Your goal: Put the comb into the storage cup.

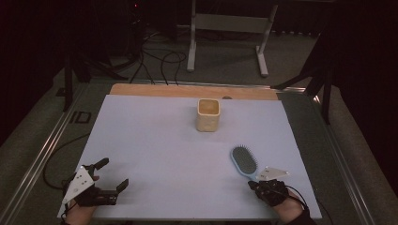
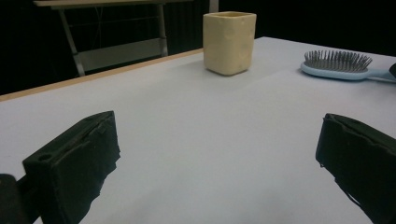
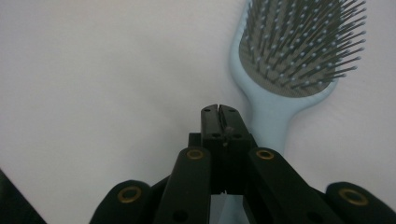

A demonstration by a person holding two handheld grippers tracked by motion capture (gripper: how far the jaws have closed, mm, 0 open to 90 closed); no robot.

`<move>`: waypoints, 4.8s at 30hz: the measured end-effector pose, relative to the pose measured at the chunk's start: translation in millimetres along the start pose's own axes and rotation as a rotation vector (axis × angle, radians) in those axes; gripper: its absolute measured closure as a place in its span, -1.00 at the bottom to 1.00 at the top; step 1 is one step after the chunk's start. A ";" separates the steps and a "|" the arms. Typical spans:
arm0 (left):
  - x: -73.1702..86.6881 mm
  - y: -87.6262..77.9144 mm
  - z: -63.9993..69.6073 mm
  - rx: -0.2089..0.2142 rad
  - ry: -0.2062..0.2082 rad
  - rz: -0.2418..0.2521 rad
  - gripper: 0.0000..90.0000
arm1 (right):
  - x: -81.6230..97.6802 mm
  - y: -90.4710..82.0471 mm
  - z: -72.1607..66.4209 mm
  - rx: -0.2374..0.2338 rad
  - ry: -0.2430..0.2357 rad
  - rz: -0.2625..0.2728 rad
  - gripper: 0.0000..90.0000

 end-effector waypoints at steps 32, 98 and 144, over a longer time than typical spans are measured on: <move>-0.2 0.0 0.0 0.001 -0.001 0.002 -1.00 | -26.7 -28.3 15.3 0.071 0.142 0.062 -0.80; -1.2 -2.0 -1.4 0.003 -0.021 0.011 -1.00 | -9.9 22.0 34.9 0.043 0.269 -0.426 0.41; -1.1 -1.7 -0.9 0.005 -0.024 0.010 -1.00 | -37.0 9.4 27.8 -0.025 0.263 -0.306 0.59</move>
Point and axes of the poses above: each handheld gripper's, and its own axes: y roughly forward along the jaws, x roughly out of its underside, z roughly to its right, the point moved 9 cm from there along y, roughly forward along the jaws, and after that the axes turned 4 degrees about -x, right-handed, at the moved point
